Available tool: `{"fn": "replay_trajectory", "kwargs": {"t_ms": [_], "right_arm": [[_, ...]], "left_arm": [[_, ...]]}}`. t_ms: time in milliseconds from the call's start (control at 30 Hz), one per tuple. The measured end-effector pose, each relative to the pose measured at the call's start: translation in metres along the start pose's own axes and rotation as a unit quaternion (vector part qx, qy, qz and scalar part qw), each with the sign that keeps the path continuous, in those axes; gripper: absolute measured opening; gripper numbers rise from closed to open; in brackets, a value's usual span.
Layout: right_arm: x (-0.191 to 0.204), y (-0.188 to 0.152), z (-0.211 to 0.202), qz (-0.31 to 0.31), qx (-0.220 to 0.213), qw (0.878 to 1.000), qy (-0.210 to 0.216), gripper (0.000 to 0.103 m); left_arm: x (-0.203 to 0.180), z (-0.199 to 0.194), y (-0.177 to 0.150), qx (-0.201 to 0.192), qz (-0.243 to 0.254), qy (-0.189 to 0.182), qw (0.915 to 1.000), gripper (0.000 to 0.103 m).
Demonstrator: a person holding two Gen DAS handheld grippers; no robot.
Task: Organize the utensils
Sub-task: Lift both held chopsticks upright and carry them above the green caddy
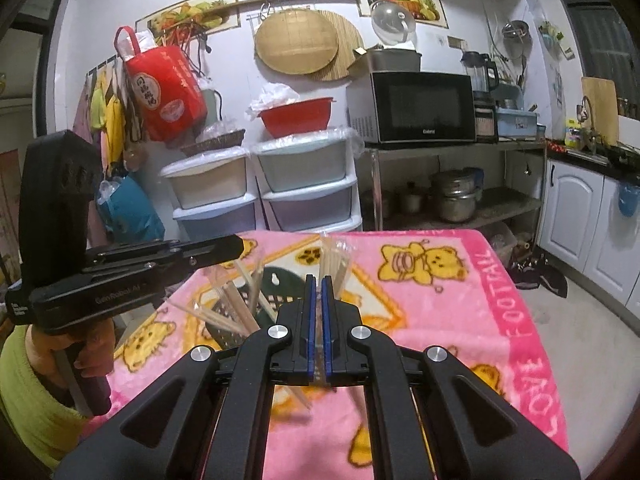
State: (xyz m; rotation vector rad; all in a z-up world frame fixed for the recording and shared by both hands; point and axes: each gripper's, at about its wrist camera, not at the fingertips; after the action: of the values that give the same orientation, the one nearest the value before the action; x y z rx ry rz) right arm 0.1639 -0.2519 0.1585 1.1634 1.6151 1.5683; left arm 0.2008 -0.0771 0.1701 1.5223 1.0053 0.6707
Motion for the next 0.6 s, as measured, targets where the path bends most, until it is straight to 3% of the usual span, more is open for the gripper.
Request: {"fn": "replay_trajectory", "kwargs": {"t_ms": [600], "right_arm": [[0.031,0.059,0.006,-0.027,-0.06,0.997,0.026,0.003]], "left_arm": [[0.01,-0.014,0.064,-0.066,-0.012,0.01,0.9977,0.001]]}}
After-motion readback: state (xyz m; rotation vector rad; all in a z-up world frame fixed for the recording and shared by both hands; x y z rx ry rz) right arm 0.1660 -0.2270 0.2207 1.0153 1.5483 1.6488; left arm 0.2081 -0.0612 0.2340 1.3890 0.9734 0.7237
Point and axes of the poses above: each gripper's, at about its wrist camera, not at the fingertips, and z roughly the way its jaws point, x to its left, y to its top, and after that the axes turned 14 degrees about -x, right-handed
